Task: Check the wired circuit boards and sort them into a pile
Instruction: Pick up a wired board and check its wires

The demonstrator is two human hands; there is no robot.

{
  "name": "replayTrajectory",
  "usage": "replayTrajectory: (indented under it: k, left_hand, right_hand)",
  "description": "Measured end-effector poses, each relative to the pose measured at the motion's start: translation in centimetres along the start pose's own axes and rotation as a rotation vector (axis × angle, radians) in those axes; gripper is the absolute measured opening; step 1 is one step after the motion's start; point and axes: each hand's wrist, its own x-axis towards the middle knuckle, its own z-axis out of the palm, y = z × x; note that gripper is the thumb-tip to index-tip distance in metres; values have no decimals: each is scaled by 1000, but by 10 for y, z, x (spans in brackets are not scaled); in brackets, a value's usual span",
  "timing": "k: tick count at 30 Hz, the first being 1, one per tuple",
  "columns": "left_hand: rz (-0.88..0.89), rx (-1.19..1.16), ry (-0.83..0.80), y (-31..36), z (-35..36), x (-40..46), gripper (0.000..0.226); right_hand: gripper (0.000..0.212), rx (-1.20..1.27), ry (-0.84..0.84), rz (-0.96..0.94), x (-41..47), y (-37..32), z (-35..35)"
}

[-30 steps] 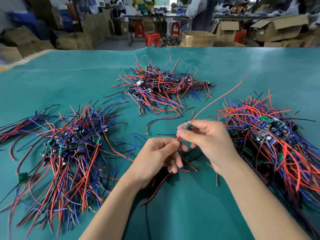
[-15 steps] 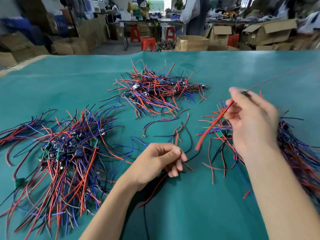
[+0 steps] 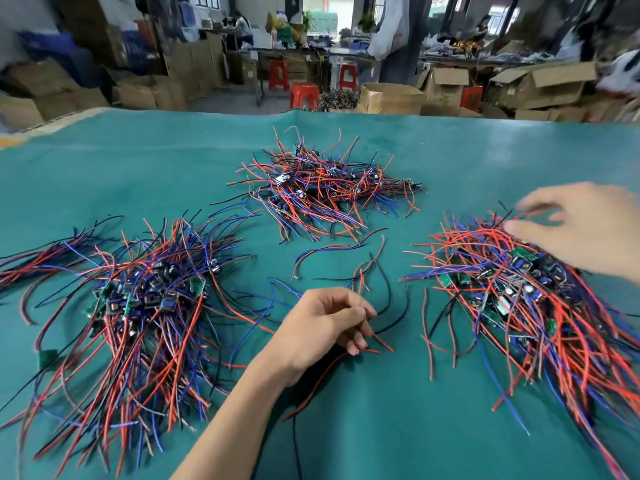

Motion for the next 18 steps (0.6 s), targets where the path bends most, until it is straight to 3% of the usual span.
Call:
replayTrajectory:
  k: [3, 6, 10, 18]
  left_hand:
    - [-4, -5, 10, 1, 0, -1, 16]
    - [-3, -23, 13, 1, 0, 0, 16]
    - [-2, -33, 12, 1, 0, 0, 15]
    - [-14, -26, 15, 1, -2, 0, 16]
  right_hand:
    - [12, 209, -162, -192, 18, -60, 16]
    - [16, 224, -303, -295, 53, -114, 63]
    - [28, 192, -310, -111, 87, -145, 132]
    - [17, 296, -253, 71, 96, -144, 159]
